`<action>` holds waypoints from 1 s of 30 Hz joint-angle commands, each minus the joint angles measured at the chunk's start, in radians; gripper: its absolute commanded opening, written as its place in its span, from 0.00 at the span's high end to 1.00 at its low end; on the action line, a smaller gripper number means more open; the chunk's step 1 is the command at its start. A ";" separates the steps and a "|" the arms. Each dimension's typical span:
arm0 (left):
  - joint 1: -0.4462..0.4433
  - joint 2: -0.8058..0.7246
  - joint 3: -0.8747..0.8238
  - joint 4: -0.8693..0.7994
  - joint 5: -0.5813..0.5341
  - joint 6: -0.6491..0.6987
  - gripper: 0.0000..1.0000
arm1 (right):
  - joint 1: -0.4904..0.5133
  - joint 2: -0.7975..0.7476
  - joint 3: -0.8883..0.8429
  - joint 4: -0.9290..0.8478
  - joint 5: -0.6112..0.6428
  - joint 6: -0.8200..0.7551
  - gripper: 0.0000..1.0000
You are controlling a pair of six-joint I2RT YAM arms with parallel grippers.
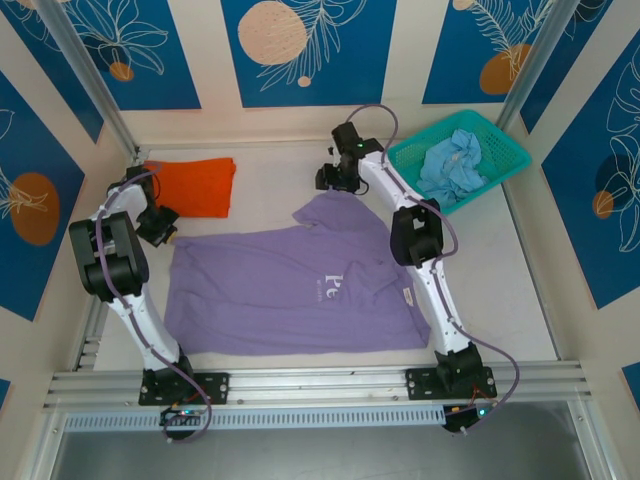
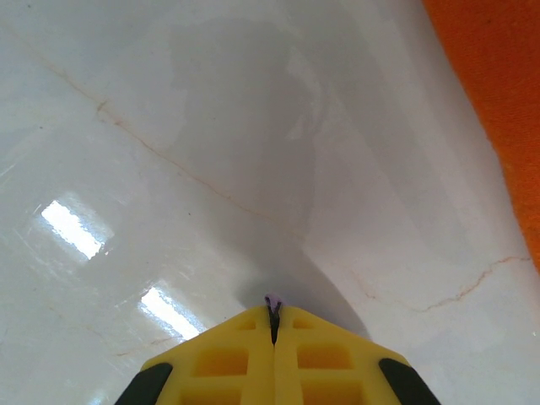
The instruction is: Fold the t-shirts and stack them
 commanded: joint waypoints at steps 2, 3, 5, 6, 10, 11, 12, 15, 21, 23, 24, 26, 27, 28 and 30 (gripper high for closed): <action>-0.010 0.017 0.024 -0.014 0.012 -0.008 1.00 | -0.027 -0.058 0.007 0.031 -0.002 0.058 0.41; -0.012 0.018 0.026 -0.013 0.012 -0.009 1.00 | -0.030 -0.051 0.009 0.026 0.014 0.060 0.42; -0.014 0.020 0.030 -0.014 0.013 -0.010 1.00 | -0.038 -0.029 0.021 0.013 0.035 0.059 0.44; -0.015 0.023 0.034 -0.016 0.015 -0.010 1.00 | -0.043 -0.014 0.034 0.004 0.046 0.060 0.45; -0.021 0.029 0.046 -0.022 0.017 -0.007 1.00 | -0.061 0.039 0.090 -0.008 0.035 0.055 0.51; -0.021 0.032 0.048 -0.023 0.017 -0.006 1.00 | -0.062 0.052 0.104 -0.007 0.032 0.051 0.52; -0.022 0.034 0.052 -0.026 0.017 -0.004 1.00 | -0.064 0.063 0.116 -0.003 0.030 0.043 0.53; -0.025 0.039 0.062 -0.034 0.016 0.000 1.00 | -0.060 0.090 0.126 0.019 0.013 0.029 0.54; -0.027 0.049 0.079 -0.047 0.014 0.005 1.00 | -0.053 0.147 0.172 -0.007 0.005 0.044 0.55; -0.027 0.050 0.083 -0.050 0.013 0.007 1.00 | -0.047 0.152 0.172 -0.005 0.008 0.038 0.55; -0.028 0.050 0.083 -0.049 0.013 0.008 1.00 | -0.045 0.154 0.173 -0.002 0.009 0.036 0.55; -0.028 0.052 0.083 -0.050 0.014 0.008 1.00 | -0.045 0.163 0.174 0.001 -0.001 0.039 0.55; -0.029 0.054 0.084 -0.050 0.014 0.008 1.00 | -0.045 0.168 0.176 0.001 -0.004 0.038 0.56; -0.029 0.055 0.084 -0.050 0.014 0.007 1.00 | -0.045 0.173 0.178 -0.002 -0.004 0.038 0.57; -0.029 0.059 0.086 -0.050 0.015 0.008 1.00 | -0.044 0.180 0.179 -0.008 -0.006 0.035 0.61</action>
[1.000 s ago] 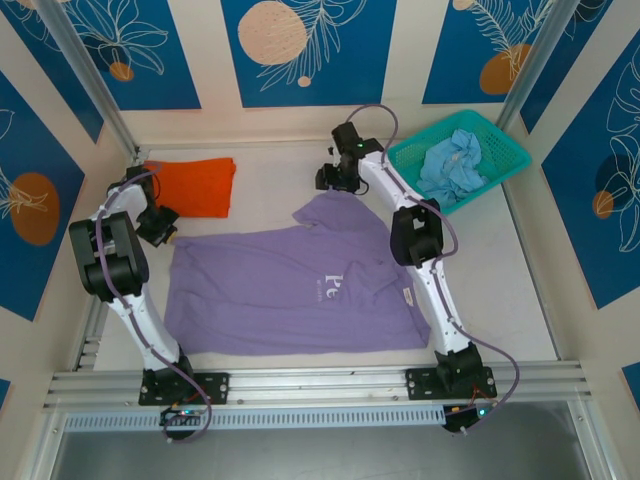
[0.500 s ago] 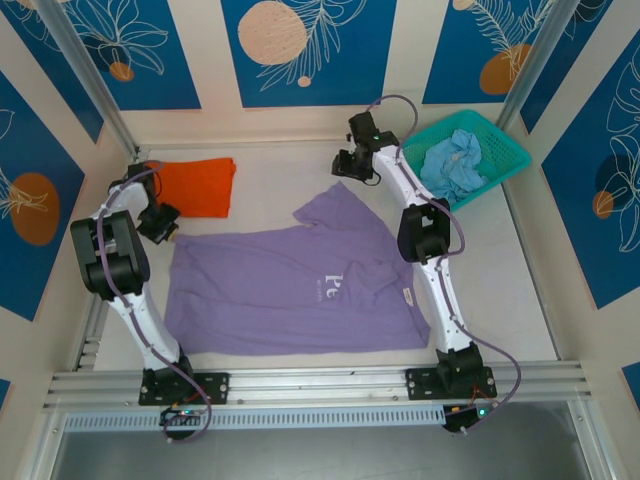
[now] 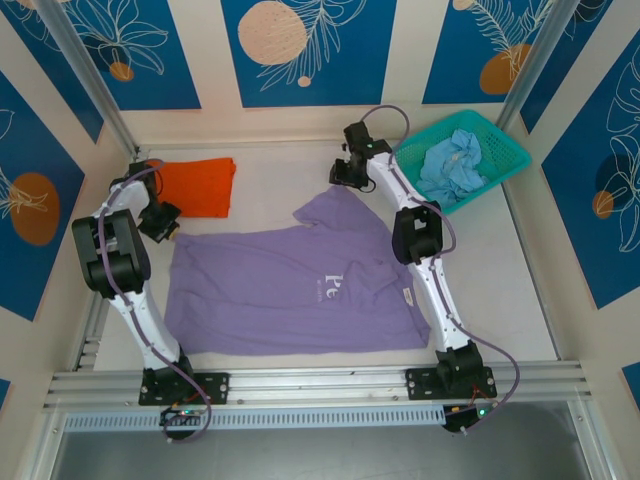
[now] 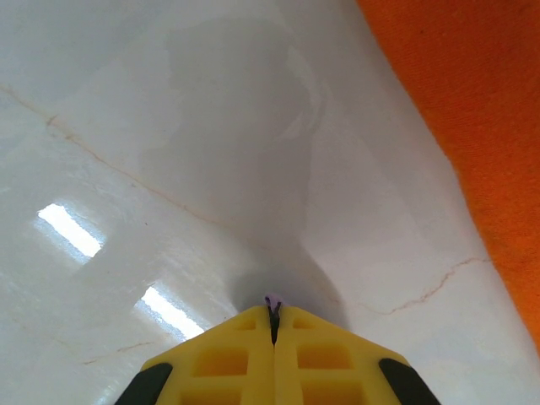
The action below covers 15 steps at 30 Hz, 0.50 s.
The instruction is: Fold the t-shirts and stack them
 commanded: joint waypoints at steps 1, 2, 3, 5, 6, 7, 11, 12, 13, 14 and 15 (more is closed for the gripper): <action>-0.010 0.027 0.033 -0.030 0.010 0.004 1.00 | 0.009 0.035 0.028 -0.028 -0.031 -0.013 0.63; -0.010 0.029 0.035 -0.030 0.010 0.003 1.00 | 0.011 0.038 0.027 -0.030 -0.030 -0.017 0.65; -0.010 0.029 0.036 -0.030 0.010 0.003 1.00 | 0.012 0.041 0.026 -0.032 -0.030 -0.021 0.66; -0.010 0.033 0.039 -0.030 0.011 0.003 1.00 | 0.012 0.043 0.027 -0.039 -0.021 -0.027 0.72; -0.011 0.034 0.041 -0.030 0.013 0.003 1.00 | 0.013 0.043 0.027 -0.042 -0.017 -0.031 0.74; -0.012 0.034 0.043 -0.031 0.011 0.003 1.00 | 0.012 0.041 0.029 -0.044 -0.015 -0.033 0.78; -0.011 0.039 0.050 -0.032 0.013 0.003 1.00 | 0.005 0.033 0.045 -0.050 0.000 -0.041 0.91; -0.012 0.039 0.052 -0.032 0.013 0.003 1.00 | 0.004 0.028 0.049 -0.051 0.003 -0.041 0.95; -0.013 0.041 0.054 -0.032 0.013 0.002 1.00 | 0.001 0.020 0.052 -0.047 0.007 -0.040 0.97; -0.015 0.042 0.059 -0.032 0.014 0.004 1.00 | -0.002 0.010 0.052 -0.042 0.007 -0.040 0.99; -0.017 0.042 0.065 -0.032 0.014 0.007 1.00 | -0.003 -0.004 0.052 -0.035 0.007 -0.039 1.00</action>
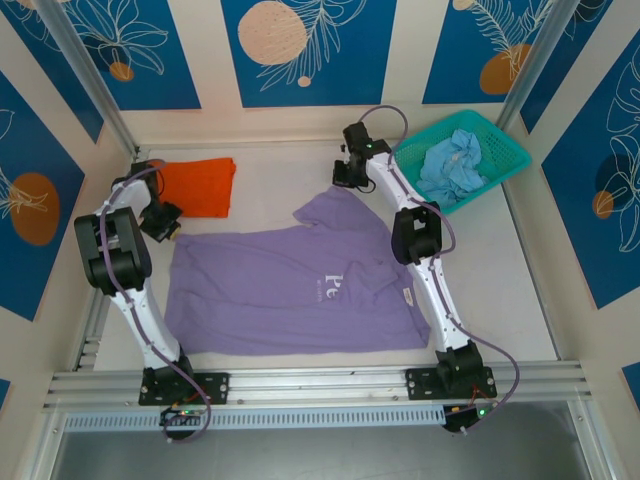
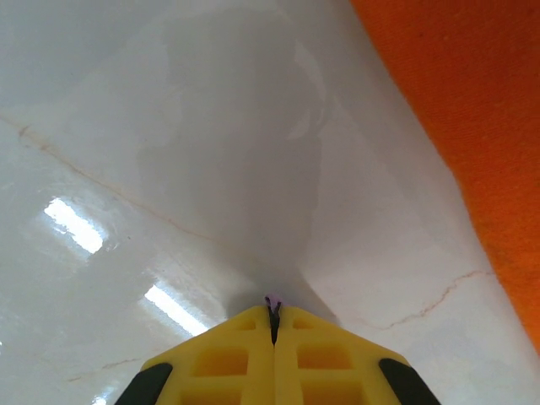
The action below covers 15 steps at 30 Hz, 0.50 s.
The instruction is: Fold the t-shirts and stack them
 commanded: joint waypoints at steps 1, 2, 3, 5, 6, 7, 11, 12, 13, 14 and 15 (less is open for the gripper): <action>-0.015 0.013 0.047 -0.028 0.011 0.014 1.00 | -0.007 -0.027 0.033 -0.002 0.003 -0.006 1.00; -0.020 0.015 0.060 -0.030 0.009 0.021 1.00 | -0.011 -0.049 0.032 0.006 0.006 -0.006 1.00; -0.024 0.017 0.074 -0.033 0.009 0.027 1.00 | -0.012 -0.068 0.032 0.013 0.013 -0.007 1.00; -0.036 0.022 0.107 -0.034 0.015 0.041 1.00 | -0.023 -0.121 0.025 0.022 0.017 -0.009 1.00; -0.041 0.023 0.122 -0.033 0.019 0.047 1.00 | -0.029 -0.146 0.013 0.024 0.015 -0.005 1.00; -0.048 0.023 0.137 -0.030 0.018 0.054 1.00 | -0.037 -0.175 -0.007 0.027 0.009 -0.007 1.00; -0.077 0.020 0.180 -0.014 0.019 0.085 1.00 | -0.062 -0.329 -0.175 0.068 0.017 -0.029 1.00; -0.083 0.019 0.188 -0.013 0.014 0.088 1.00 | -0.067 -0.364 -0.223 0.084 0.013 -0.030 1.00; -0.085 0.018 0.193 -0.010 0.010 0.092 1.00 | -0.075 -0.400 -0.279 0.106 0.009 -0.031 1.00; -0.086 0.018 0.198 -0.009 0.006 0.092 1.00 | -0.082 -0.436 -0.319 0.122 0.003 -0.031 1.00; -0.084 0.021 0.202 -0.012 0.003 0.092 1.00 | -0.088 -0.469 -0.371 0.140 0.000 -0.034 1.00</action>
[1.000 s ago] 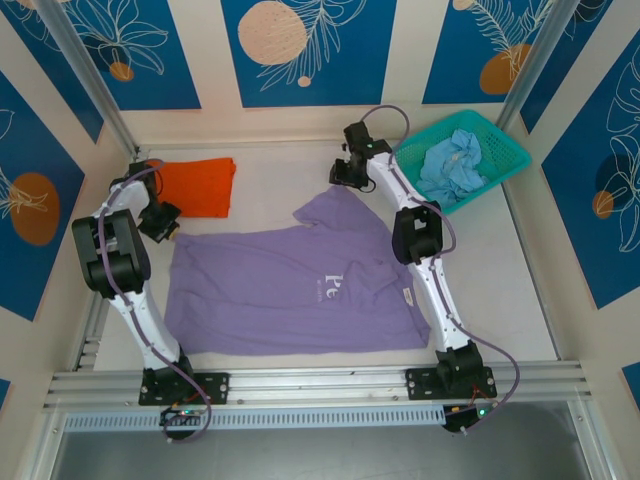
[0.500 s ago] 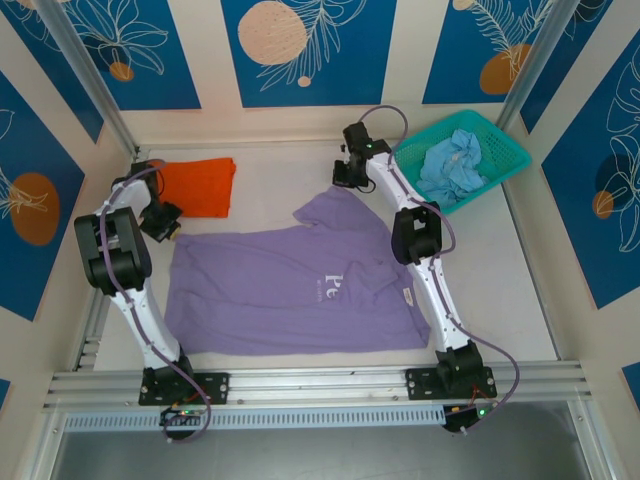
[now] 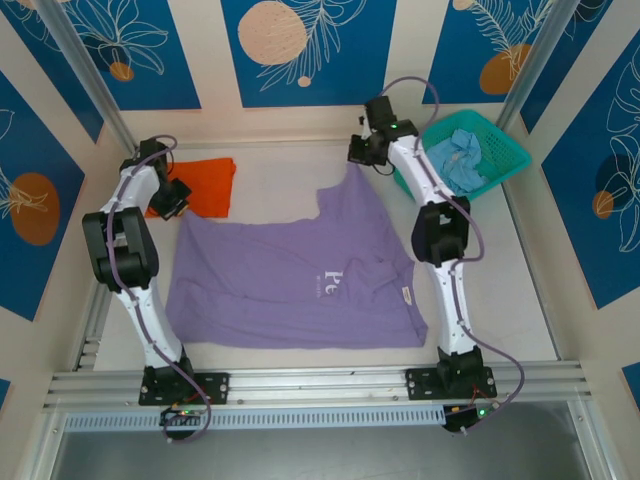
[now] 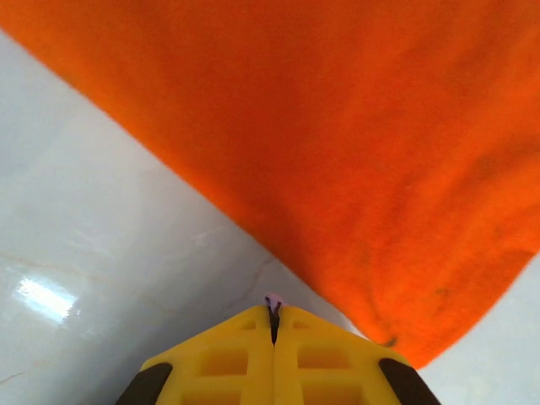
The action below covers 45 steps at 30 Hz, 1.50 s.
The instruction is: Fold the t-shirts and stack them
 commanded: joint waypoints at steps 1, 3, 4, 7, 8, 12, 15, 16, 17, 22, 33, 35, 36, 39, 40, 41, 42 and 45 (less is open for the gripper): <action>-0.003 0.009 0.036 -0.009 -0.006 0.033 1.00 | -0.026 -0.134 -0.137 0.080 -0.009 -0.025 1.00; -0.003 0.014 0.036 -0.010 -0.011 0.041 1.00 | -0.040 -0.191 -0.218 0.111 -0.026 -0.029 1.00; -0.003 0.017 0.033 -0.010 -0.010 0.046 1.00 | -0.046 -0.218 -0.256 0.123 -0.038 -0.026 1.00; -0.001 0.026 0.032 -0.013 -0.006 0.063 1.00 | -0.058 -0.297 -0.363 0.179 -0.088 -0.034 1.00; 0.000 0.028 0.031 -0.015 -0.004 0.068 1.00 | -0.058 -0.312 -0.382 0.186 -0.101 -0.040 1.00; 0.007 0.012 0.016 -0.010 0.017 0.095 1.00 | -0.056 -0.347 -0.421 0.164 -0.148 -0.058 1.00; 0.011 -0.036 -0.035 0.015 0.030 0.115 1.00 | -0.054 -0.404 -0.504 0.176 -0.189 -0.053 1.00; 0.012 -0.056 -0.061 0.024 0.041 0.122 1.00 | -0.054 -0.435 -0.550 0.195 -0.207 -0.055 1.00; 0.014 -0.080 -0.087 0.031 0.047 0.134 1.00 | -0.053 -0.470 -0.594 0.210 -0.234 -0.056 1.00; 0.027 -0.226 -0.267 0.087 0.047 0.162 1.00 | -0.056 -0.651 -0.828 0.244 -0.356 -0.054 1.00; 0.148 -0.431 -0.577 0.178 0.046 0.102 1.00 | -0.097 -0.986 -1.233 0.209 -0.514 -0.102 1.00; 0.165 -0.445 -0.611 0.182 0.049 0.095 1.00 | -0.109 -1.025 -1.288 0.189 -0.514 -0.109 1.00; 0.170 -0.446 -0.619 0.180 0.051 0.095 1.00 | -0.119 -1.045 -1.313 0.187 -0.520 -0.109 1.00; 0.177 -0.447 -0.633 0.170 0.056 0.101 0.98 | -0.146 -1.098 -1.375 0.175 -0.541 -0.113 1.00; 0.178 -0.446 -0.634 0.164 0.059 0.105 0.98 | -0.147 -1.110 -1.388 0.168 -0.539 -0.118 1.00; 0.178 -0.445 -0.633 0.158 0.061 0.108 0.97 | -0.146 -1.117 -1.399 0.164 -0.541 -0.122 1.00; 0.178 -0.446 -0.633 0.151 0.061 0.109 0.96 | -0.146 -1.121 -1.407 0.162 -0.543 -0.122 1.00; 0.177 -0.459 -0.642 0.139 0.071 0.111 0.94 | -0.154 -1.136 -1.437 0.163 -0.537 -0.119 1.00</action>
